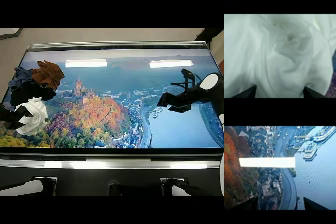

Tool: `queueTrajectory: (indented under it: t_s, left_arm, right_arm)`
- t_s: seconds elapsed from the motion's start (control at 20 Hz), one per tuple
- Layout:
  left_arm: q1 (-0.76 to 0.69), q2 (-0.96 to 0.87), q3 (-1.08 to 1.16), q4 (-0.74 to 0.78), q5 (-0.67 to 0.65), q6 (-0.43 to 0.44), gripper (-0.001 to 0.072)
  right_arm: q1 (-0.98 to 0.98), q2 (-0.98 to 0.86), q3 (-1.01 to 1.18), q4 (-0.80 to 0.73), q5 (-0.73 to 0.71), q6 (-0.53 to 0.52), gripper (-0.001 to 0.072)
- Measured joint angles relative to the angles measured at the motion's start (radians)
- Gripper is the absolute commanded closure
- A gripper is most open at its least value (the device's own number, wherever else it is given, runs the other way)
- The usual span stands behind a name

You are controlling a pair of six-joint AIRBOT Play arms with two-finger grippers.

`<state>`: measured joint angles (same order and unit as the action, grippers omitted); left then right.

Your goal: Fold the shirts.

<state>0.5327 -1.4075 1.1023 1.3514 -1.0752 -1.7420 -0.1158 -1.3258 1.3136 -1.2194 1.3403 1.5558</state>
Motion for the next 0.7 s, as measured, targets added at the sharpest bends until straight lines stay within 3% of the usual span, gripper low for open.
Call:
queueTrajectory:
  t_s: [0.05, 0.1, 0.15, 0.45, 0.7]
  left_arm:
    - [0.002, -0.015, -0.012, -0.011, 0.016, 0.018, 0.0128]
    - [0.001, -0.029, -0.021, -0.024, 0.028, 0.035, 0.0470]
    - [-0.001, -0.038, -0.027, -0.034, 0.034, 0.046, 0.0672]
    - [-0.039, 0.087, 0.021, -0.268, 0.071, 0.207, 0.0675]
    - [-0.273, 0.426, 0.043, -0.437, 0.142, 0.264, 0.0675]
  right_arm:
    - [0.000, -0.002, 0.000, 0.001, 0.006, -0.004, 0.0044]
    - [0.000, -0.003, 0.000, 0.003, 0.009, -0.006, 0.0046]
    - [0.000, -0.005, 0.000, 0.004, 0.013, -0.009, 0.0047]
    - [0.000, 0.021, 0.003, 0.000, 0.014, -0.035, 0.0056]
    - [0.000, 0.120, 0.004, -0.011, 0.005, -0.046, 0.0056]
